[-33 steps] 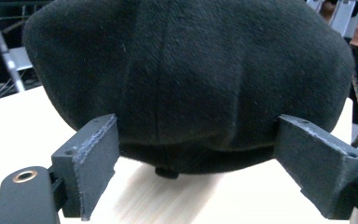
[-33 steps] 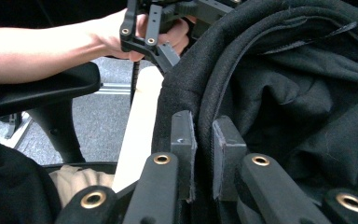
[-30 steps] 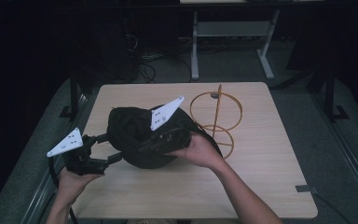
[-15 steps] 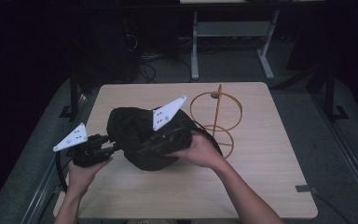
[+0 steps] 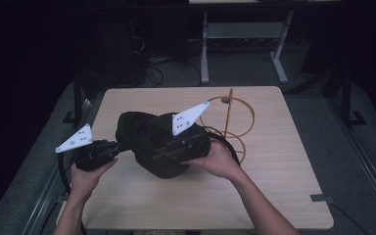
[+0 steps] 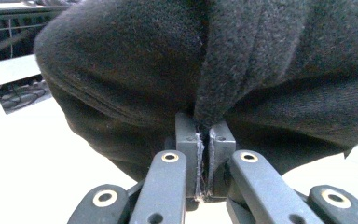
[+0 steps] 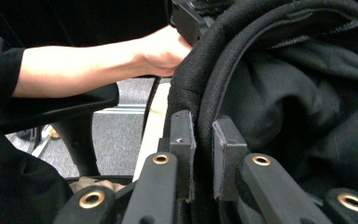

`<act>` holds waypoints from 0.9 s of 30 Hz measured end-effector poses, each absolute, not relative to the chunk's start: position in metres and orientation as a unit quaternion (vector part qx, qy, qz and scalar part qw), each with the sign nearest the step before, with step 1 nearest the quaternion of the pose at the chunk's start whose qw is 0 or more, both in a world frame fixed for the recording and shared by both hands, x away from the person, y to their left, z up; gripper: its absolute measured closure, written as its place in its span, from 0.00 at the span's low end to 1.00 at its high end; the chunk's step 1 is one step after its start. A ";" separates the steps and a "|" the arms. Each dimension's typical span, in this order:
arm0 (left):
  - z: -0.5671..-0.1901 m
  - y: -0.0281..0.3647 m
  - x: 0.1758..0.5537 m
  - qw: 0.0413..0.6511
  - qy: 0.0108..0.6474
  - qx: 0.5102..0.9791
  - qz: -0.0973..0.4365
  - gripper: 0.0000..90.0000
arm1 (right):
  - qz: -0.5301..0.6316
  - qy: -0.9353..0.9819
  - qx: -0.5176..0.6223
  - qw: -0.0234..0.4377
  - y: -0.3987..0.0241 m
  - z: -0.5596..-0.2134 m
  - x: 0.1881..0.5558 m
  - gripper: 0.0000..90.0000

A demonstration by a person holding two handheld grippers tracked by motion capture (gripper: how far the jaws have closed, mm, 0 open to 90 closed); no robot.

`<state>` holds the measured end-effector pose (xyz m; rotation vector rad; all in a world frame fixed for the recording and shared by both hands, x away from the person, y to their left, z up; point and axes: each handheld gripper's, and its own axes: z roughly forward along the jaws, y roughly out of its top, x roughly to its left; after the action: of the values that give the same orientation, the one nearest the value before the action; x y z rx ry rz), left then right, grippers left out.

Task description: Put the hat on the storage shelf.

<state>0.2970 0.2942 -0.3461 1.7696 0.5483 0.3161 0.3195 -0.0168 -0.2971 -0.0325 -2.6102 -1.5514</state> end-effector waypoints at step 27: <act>-0.262 0.268 0.299 0.551 0.189 0.793 0.179 0.97 | -0.531 -0.844 -0.070 -0.007 -0.055 -0.315 0.307 0.61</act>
<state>0.2992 0.2676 -0.2620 1.8771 0.4474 0.4238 0.3071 -0.0553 -0.3154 -0.2225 -2.6645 -1.6771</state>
